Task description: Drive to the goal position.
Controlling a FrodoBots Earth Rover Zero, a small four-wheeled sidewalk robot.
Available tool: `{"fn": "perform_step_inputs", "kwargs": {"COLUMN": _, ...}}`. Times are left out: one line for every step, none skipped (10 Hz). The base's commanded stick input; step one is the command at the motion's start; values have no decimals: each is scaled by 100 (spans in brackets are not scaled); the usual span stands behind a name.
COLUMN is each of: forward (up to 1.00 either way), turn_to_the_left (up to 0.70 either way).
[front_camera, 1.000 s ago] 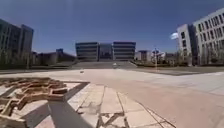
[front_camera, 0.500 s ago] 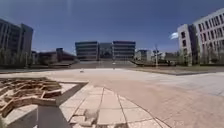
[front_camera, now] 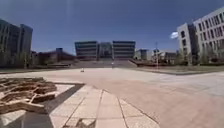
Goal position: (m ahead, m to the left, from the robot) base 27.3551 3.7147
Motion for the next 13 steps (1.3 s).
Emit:
{"fn": "perform_step_inputs", "kwargs": {"forward": 54, "turn_to_the_left": 0}}
{"fn": "perform_step_inputs", "kwargs": {"forward": 54, "turn_to_the_left": 0}}
{"fn": "perform_step_inputs", "kwargs": {"forward": 54, "turn_to_the_left": 0}}
{"fn": "perform_step_inputs", "kwargs": {"forward": 54, "turn_to_the_left": 0}}
{"fn": "perform_step_inputs", "kwargs": {"forward": 54, "turn_to_the_left": 0}}
{"fn": "perform_step_inputs", "kwargs": {"forward": 54, "turn_to_the_left": 0}}
{"fn": "perform_step_inputs", "kwargs": {"forward": 54, "turn_to_the_left": 0}}
{"fn": "perform_step_inputs", "kwargs": {"forward": 54, "turn_to_the_left": 0}}
{"fn": "perform_step_inputs", "kwargs": {"forward": 54, "turn_to_the_left": 0}}
{"fn": "perform_step_inputs", "kwargs": {"forward": 54, "turn_to_the_left": 0}}
{"fn": "perform_step_inputs", "kwargs": {"forward": 54, "turn_to_the_left": 0}}
{"fn": "perform_step_inputs", "kwargs": {"forward": 54, "turn_to_the_left": 0}}
{"fn": "perform_step_inputs", "kwargs": {"forward": 54, "turn_to_the_left": 0}}
